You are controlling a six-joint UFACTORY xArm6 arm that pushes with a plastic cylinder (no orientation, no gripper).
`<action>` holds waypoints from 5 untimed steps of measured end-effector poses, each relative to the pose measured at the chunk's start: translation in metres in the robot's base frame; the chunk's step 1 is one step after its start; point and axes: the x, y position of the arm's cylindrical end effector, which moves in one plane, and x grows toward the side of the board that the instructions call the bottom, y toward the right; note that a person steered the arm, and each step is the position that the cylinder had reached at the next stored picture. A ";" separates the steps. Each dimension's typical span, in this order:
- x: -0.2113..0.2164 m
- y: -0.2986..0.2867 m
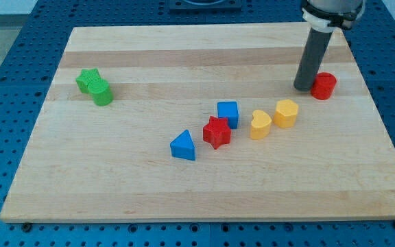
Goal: Drag the red star into the red circle
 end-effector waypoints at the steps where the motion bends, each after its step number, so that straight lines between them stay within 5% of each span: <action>1: -0.005 -0.037; 5: 0.016 -0.203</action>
